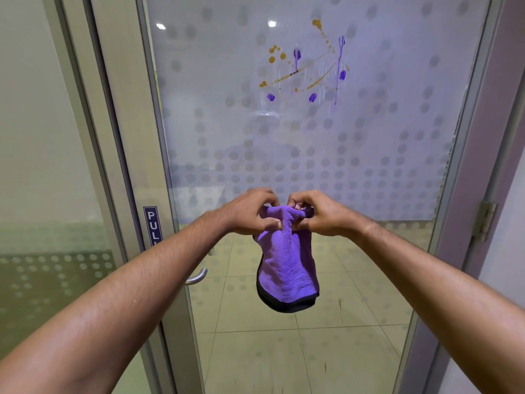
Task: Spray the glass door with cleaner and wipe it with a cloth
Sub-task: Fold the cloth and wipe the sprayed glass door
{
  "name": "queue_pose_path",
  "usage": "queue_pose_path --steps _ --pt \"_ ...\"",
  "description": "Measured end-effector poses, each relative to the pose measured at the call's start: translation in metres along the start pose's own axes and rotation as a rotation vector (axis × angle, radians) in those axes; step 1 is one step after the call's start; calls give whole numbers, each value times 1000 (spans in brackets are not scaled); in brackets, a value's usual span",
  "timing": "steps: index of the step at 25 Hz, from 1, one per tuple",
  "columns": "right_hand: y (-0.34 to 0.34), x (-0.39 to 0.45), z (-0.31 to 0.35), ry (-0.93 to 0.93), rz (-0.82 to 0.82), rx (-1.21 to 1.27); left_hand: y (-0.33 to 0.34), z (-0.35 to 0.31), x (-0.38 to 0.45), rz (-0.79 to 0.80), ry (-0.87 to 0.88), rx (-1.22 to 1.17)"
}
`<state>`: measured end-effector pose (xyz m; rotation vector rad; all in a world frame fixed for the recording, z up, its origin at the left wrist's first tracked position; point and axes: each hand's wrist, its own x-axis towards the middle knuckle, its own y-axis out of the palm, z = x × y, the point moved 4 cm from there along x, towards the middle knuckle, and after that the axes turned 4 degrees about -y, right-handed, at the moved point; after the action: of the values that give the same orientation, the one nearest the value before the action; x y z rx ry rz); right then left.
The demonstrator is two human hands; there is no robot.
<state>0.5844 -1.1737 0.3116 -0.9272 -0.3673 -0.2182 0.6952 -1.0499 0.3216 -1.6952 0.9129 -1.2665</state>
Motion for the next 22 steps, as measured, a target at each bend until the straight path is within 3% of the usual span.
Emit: queue_pose_path --steps 15,22 --pt "-47 6 -6 127 -49 -178 -41 18 -1 -117 -154 4" --pt "-76 22 5 84 -181 -30 -76 18 2 -126 -222 -67"
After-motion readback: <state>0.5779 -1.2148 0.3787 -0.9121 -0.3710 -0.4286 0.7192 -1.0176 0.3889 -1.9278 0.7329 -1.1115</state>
